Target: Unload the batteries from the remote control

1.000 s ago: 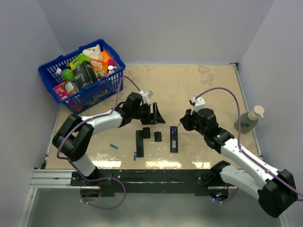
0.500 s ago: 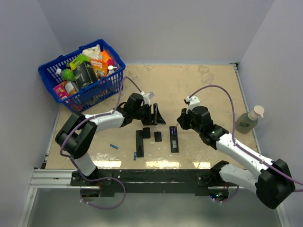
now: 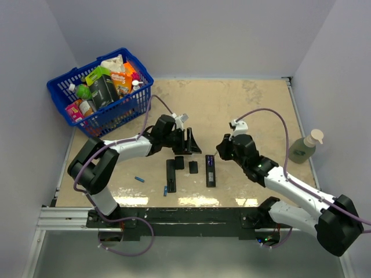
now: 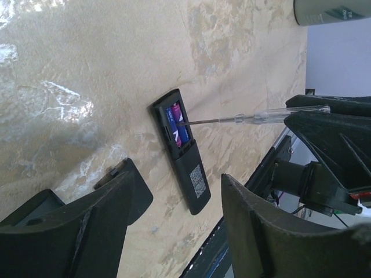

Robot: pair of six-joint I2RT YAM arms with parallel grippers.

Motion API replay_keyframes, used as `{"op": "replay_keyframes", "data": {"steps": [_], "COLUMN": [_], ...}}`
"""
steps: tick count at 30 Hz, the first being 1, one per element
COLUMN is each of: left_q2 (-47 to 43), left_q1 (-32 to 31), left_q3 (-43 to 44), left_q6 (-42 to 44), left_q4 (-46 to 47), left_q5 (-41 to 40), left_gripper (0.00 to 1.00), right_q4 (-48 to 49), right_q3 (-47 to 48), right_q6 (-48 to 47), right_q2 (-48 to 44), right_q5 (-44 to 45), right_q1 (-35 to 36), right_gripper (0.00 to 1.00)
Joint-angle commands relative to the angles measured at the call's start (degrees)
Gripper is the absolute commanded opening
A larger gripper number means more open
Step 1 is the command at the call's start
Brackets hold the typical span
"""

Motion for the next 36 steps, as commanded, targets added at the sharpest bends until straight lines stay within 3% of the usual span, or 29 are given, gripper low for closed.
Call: {"op": "replay_keyframes", "data": {"steps": [1, 7, 18, 36], "left_q2": [-1.84, -0.62, 5.88, 14.06], "left_q1": [0.92, 0.92, 0.48, -0.14], "left_q3": [-1.49, -1.4, 1.76, 5.89], "left_q6": [1.2, 1.47, 0.68, 2.69], "left_q4": [1.25, 2.12, 4.41, 4.41], "left_q5": [-0.25, -0.34, 2.56, 3.7], "left_gripper": [0.65, 0.61, 0.41, 0.33], "right_q4": [4.7, 13.14, 11.31, 12.28], "right_q3": [-3.88, -9.42, -10.74, -14.43], "right_q6": [6.16, 5.55, 3.7, 7.31], "right_q2": [-2.07, -5.49, -7.7, -13.06], "right_q5": [0.98, -4.47, -2.98, -0.08], "right_q1": [1.81, 2.34, 2.51, 2.42], "right_gripper": [0.0, 0.0, 0.0, 0.0]}}
